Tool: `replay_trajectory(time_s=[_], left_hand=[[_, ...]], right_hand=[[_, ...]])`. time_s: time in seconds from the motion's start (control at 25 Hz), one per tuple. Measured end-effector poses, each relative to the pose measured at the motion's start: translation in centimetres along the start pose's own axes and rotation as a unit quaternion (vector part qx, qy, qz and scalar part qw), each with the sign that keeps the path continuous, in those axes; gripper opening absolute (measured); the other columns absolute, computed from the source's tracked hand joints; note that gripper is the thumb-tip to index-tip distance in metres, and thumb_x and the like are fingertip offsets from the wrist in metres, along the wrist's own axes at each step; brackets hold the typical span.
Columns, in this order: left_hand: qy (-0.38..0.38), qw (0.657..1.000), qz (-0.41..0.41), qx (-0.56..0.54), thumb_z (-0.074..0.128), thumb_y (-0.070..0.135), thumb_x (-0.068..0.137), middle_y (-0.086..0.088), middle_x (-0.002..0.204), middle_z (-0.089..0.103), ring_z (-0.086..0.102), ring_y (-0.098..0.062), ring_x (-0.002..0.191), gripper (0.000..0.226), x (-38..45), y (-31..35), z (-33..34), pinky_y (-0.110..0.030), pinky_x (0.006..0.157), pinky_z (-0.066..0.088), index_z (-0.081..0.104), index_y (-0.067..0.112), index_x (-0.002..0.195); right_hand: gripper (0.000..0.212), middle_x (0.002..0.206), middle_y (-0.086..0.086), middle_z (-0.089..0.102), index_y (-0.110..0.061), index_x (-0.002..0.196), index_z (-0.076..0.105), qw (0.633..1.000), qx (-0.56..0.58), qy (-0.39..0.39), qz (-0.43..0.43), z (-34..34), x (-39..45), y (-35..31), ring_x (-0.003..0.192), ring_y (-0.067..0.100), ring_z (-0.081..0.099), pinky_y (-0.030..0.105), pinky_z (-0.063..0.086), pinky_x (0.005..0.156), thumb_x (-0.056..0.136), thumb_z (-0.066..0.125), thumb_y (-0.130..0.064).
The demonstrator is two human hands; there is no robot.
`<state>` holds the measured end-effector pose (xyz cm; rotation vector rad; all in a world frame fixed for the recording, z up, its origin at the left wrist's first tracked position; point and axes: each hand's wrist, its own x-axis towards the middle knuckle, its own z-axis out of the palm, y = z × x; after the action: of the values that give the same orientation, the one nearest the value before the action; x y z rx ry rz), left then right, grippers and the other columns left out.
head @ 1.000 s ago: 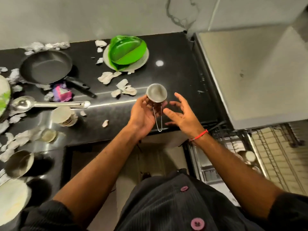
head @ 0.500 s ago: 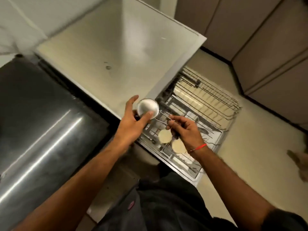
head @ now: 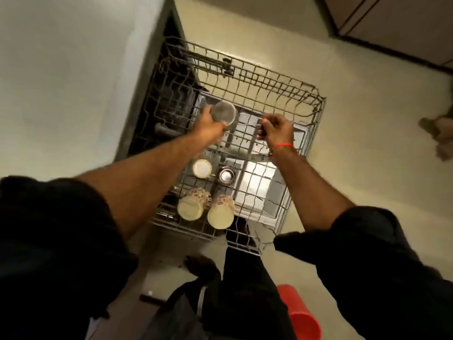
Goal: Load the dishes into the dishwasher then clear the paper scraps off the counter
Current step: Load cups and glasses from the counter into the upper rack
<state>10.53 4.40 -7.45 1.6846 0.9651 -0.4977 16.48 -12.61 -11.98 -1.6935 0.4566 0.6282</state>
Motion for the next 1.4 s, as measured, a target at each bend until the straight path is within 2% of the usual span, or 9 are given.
replay_trajectory(time_s=[0.2, 0.4, 0.52, 0.6, 0.72, 0.84, 1.0, 1.2, 1.4], left_hand=[[-0.090, 0.993, -0.044, 0.065, 0.050, -0.003, 0.094, -0.006, 0.128, 0.057, 0.064, -0.024, 0.109, 0.068, 7.1, 0.0, 3.4, -0.041, 0.087, 0.061, 0.029, 0.029, 0.150], [-0.104, 0.986, -0.066, 0.117, 0.047, 0.003, 0.101, -0.014, 0.151, 0.042, 0.052, -0.029, 0.129, 0.073, 8.4, -0.7, 6.7, -0.042, 0.107, 0.047, 0.012, 0.024, 0.161], [-0.106, 0.984, -0.073, 0.123, 0.042, 0.006, 0.104, -0.014, 0.157, 0.034, 0.044, -0.030, 0.138, 0.075, 8.0, -0.4, 6.9, -0.039, 0.113, 0.041, -0.004, 0.026, 0.161], [-0.100, 0.986, -0.058, 0.121, 0.039, 0.005, 0.105, -0.011, 0.162, 0.027, 0.042, -0.028, 0.140, 0.074, 6.9, 0.0, 6.3, -0.029, 0.109, 0.042, -0.005, 0.025, 0.161], [-0.038, 0.992, 0.000, 0.120, 0.046, -0.003, 0.100, -0.006, 0.167, 0.013, 0.044, -0.030, 0.140, 0.078, 4.0, -0.4, 4.5, -0.026, 0.100, 0.048, 0.007, 0.024, 0.161], [0.020, 0.994, 0.051, 0.098, 0.052, 0.000, 0.098, -0.003, 0.164, 0.020, 0.061, -0.028, 0.116, 0.072, -0.1, -1.8, 2.0, -0.016, 0.063, 0.056, 0.022, 0.025, 0.158], [0.068, 0.984, 0.142, 0.084, 0.057, 0.007, 0.097, 0.001, 0.159, 0.029, 0.055, -0.018, 0.125, 0.060, -6.7, -4.1, -0.7, -0.033, 0.100, 0.054, 0.038, 0.023, 0.151], [0.216, 0.944, 0.249, 0.020, 0.059, 0.007, 0.096, 0.001, 0.141, 0.054, 0.061, -0.010, 0.113, 0.047, -19.1, -9.1, -7.6, -0.026, 0.100, 0.051, 0.052, 0.018, 0.141], [0.391, 0.890, 0.215, -0.091, 0.060, 0.009, 0.095, 0.006, 0.131, 0.063, 0.069, -0.008, 0.097, 0.042, -30.4, -18.0, -14.6, -0.022, 0.086, 0.056, 0.058, 0.023, 0.135]], right_hand=[[0.032, 0.066, 0.004, 0.057, -0.023, 0.072, 0.056, 0.990, -0.106, 0.066, 0.067, -0.2, 8.5, 3.5, 0.047, 0.017, 0.053, 0.028, 0.048, 0.044, 0.092, 0.054, 0.003], [0.022, 0.085, 0.016, 0.072, -0.030, 0.063, 0.062, 0.968, -0.205, 0.089, 0.112, -2.9, 13.4, 10.3, 0.076, 0.038, 0.070, 0.051, 0.060, 0.074, 0.079, 0.058, -0.015], [0.027, 0.109, 0.015, 0.071, -0.028, 0.103, 0.071, 0.968, -0.217, 0.050, 0.114, -3.0, 12.1, 9.8, 0.097, 0.039, 0.069, 0.050, 0.056, 0.090, 0.083, 0.056, -0.018], [0.043, 0.129, 0.015, 0.062, -0.020, 0.135, 0.057, 0.960, -0.260, 0.038, 0.096, -2.7, 8.9, 6.1, 0.113, 0.036, 0.062, 0.046, 0.052, 0.099, 0.092, 0.056, -0.013], [0.049, 0.141, 0.015, 0.050, -0.013, 0.143, 0.048, 0.935, -0.351, 0.054, 0.001, -3.2, 5.6, 3.1, 0.128, 0.031, 0.050, 0.033, 0.042, 0.107, 0.095, 0.052, -0.003], [0.039, 0.131, 0.014, 0.054, -0.010, 0.132, 0.057, 0.927, -0.355, 0.057, -0.105, -2.5, 2.2, 0.9, 0.124, 0.027, 0.050, 0.023, 0.035, 0.102, 0.095, 0.050, -0.001], [0.027, 0.112, 0.007, 0.068, -0.009, 0.115, 0.068, 0.926, -0.294, -0.035, -0.235, 0.6, -3.2, -0.5, 0.105, 0.017, 0.061, 0.027, 0.048, 0.095, 0.093, 0.053, -0.003], [0.021, 0.097, -0.005, 0.070, -0.012, 0.108, 0.069, 0.879, -0.194, -0.192, -0.391, 9.3, -16.6, -3.3, 0.087, 0.010, 0.066, 0.022, 0.051, 0.081, 0.095, 0.053, -0.007], [0.020, 0.083, -0.003, 0.069, -0.012, 0.107, 0.070, 0.807, -0.172, -0.336, -0.454, 17.9, -31.2, -1.9, 0.071, 0.001, 0.062, 0.016, 0.047, 0.070, 0.096, 0.054, -0.008]])
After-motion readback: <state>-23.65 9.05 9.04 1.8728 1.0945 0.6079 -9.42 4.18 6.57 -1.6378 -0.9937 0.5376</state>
